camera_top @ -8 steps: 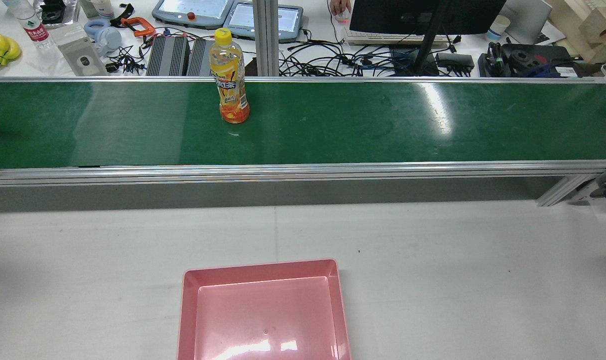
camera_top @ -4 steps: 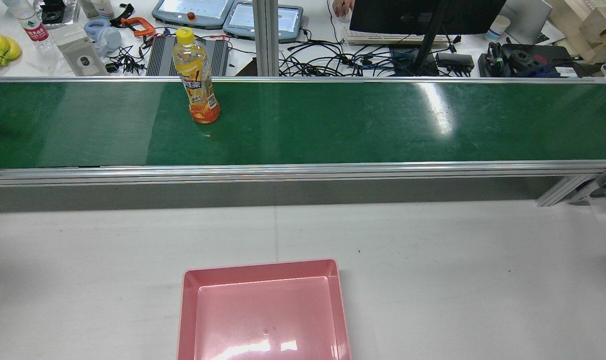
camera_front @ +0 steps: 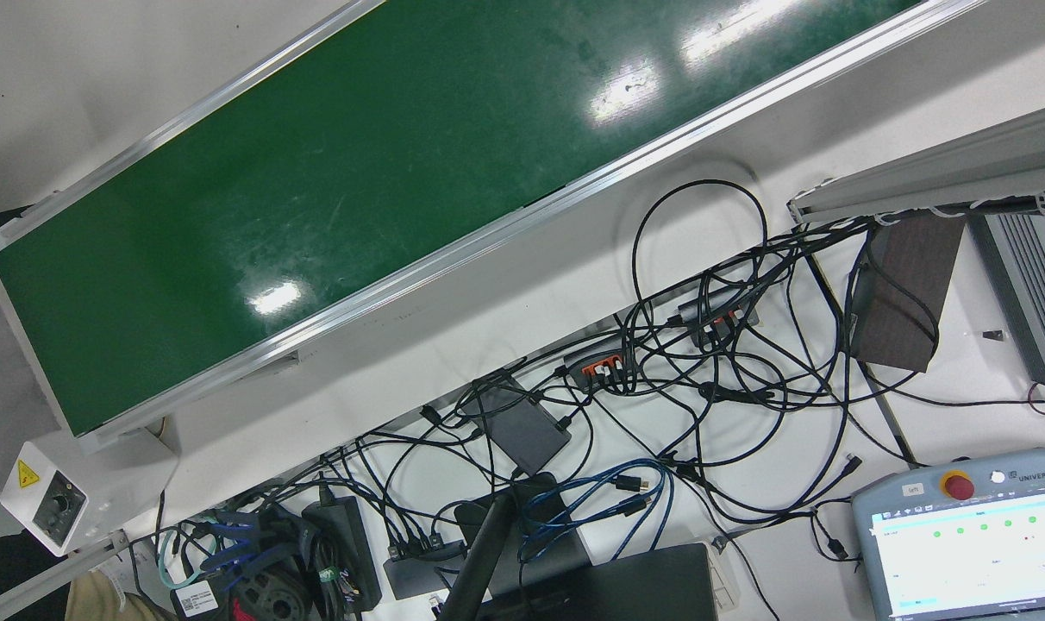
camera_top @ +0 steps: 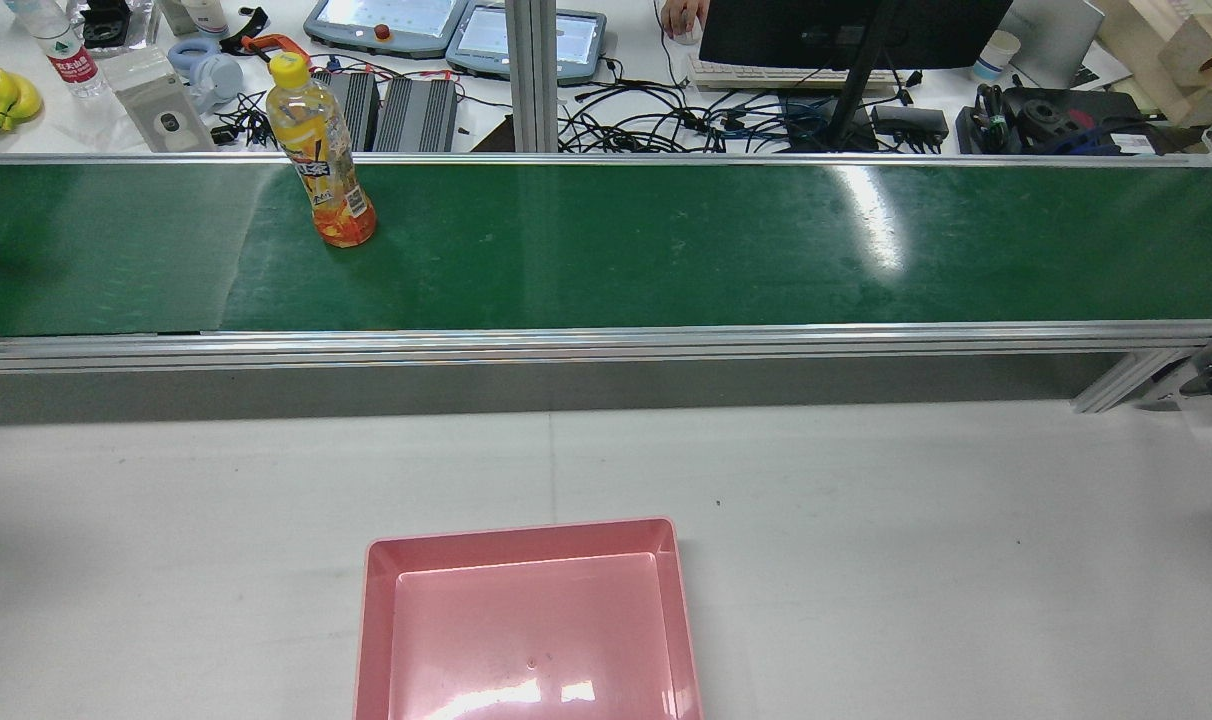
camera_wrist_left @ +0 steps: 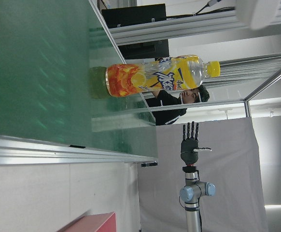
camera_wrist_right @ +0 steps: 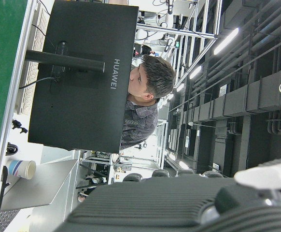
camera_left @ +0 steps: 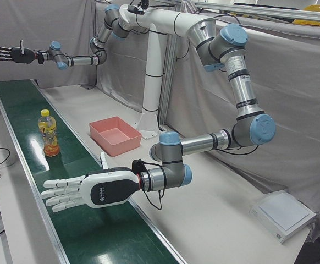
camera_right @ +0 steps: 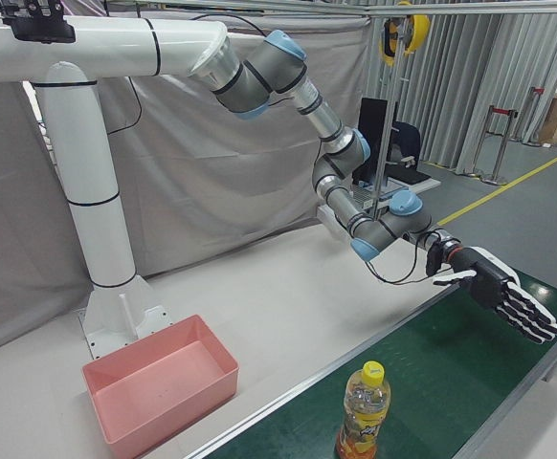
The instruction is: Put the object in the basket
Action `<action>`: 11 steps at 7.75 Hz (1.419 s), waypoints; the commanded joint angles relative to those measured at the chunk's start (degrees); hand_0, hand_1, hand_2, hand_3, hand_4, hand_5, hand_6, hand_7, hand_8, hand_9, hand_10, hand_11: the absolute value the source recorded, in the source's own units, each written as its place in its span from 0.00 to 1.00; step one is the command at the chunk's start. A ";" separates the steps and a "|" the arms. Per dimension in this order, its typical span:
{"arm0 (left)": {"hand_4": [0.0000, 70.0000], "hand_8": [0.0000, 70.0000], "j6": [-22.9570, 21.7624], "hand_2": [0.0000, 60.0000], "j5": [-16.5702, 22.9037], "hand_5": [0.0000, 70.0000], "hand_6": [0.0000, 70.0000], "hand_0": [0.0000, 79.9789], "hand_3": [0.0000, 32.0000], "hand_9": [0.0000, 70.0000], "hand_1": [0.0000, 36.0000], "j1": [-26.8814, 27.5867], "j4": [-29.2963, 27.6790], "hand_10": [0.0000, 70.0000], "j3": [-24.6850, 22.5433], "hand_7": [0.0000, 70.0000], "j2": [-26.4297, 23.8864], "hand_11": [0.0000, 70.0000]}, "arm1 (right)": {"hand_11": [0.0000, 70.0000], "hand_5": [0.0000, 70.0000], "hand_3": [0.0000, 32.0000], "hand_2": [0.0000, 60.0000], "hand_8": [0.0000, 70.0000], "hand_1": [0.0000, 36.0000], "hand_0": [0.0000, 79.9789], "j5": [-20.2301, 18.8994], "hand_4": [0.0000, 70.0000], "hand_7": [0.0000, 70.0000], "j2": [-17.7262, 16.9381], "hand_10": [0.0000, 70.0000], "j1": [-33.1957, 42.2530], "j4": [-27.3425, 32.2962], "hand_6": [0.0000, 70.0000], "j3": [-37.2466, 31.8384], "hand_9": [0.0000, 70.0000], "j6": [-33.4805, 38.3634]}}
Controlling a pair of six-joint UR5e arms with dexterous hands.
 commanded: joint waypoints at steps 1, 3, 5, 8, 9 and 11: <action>0.00 0.00 0.44 0.00 -0.05 0.15 0.00 0.79 0.00 0.00 0.33 0.13 -1.42 0.00 -0.21 0.00 -1.66 0.00 | 0.00 0.00 0.00 0.00 0.00 0.00 0.00 0.00 0.00 0.00 0.00 0.00 0.00 0.00 0.00 0.00 0.00 0.04; 0.00 0.00 1.84 0.00 -0.05 0.14 0.00 0.80 0.00 0.00 0.34 4.77 -0.03 0.00 0.32 0.00 -4.39 0.00 | 0.00 0.00 0.00 0.00 0.00 0.00 0.00 0.00 0.00 0.00 0.00 0.00 0.00 0.00 0.00 0.00 0.00 0.04; 0.00 0.00 1.93 0.00 -0.05 0.14 0.00 0.78 0.00 0.00 0.33 5.49 -0.20 0.00 0.49 0.00 -4.13 0.00 | 0.00 0.00 0.00 0.00 0.00 0.00 0.00 0.00 0.00 0.00 0.00 0.00 0.00 0.00 0.00 0.00 0.00 0.04; 0.00 0.00 1.76 0.00 0.04 0.12 0.00 0.78 0.02 0.00 0.32 5.58 -0.55 0.00 0.41 0.00 -4.31 0.00 | 0.00 0.00 0.00 0.00 0.00 0.00 0.00 0.00 0.00 0.00 0.00 0.00 0.00 0.00 0.00 0.00 0.00 0.04; 0.00 0.00 1.67 0.00 -0.05 0.15 0.00 0.79 0.00 0.00 0.32 5.58 -0.64 0.00 0.23 0.00 -4.66 0.00 | 0.00 0.00 0.00 0.00 0.00 0.00 0.00 0.00 0.00 0.00 0.00 0.00 0.00 0.00 0.00 0.00 0.00 -0.05; 0.00 0.00 1.24 0.00 0.04 0.16 0.00 0.79 0.00 0.00 0.33 5.58 -0.73 0.00 0.06 0.00 -5.36 0.00 | 0.00 0.00 0.00 0.00 0.00 0.00 0.00 0.00 0.00 0.00 0.00 0.00 0.00 0.00 0.00 0.00 0.00 0.04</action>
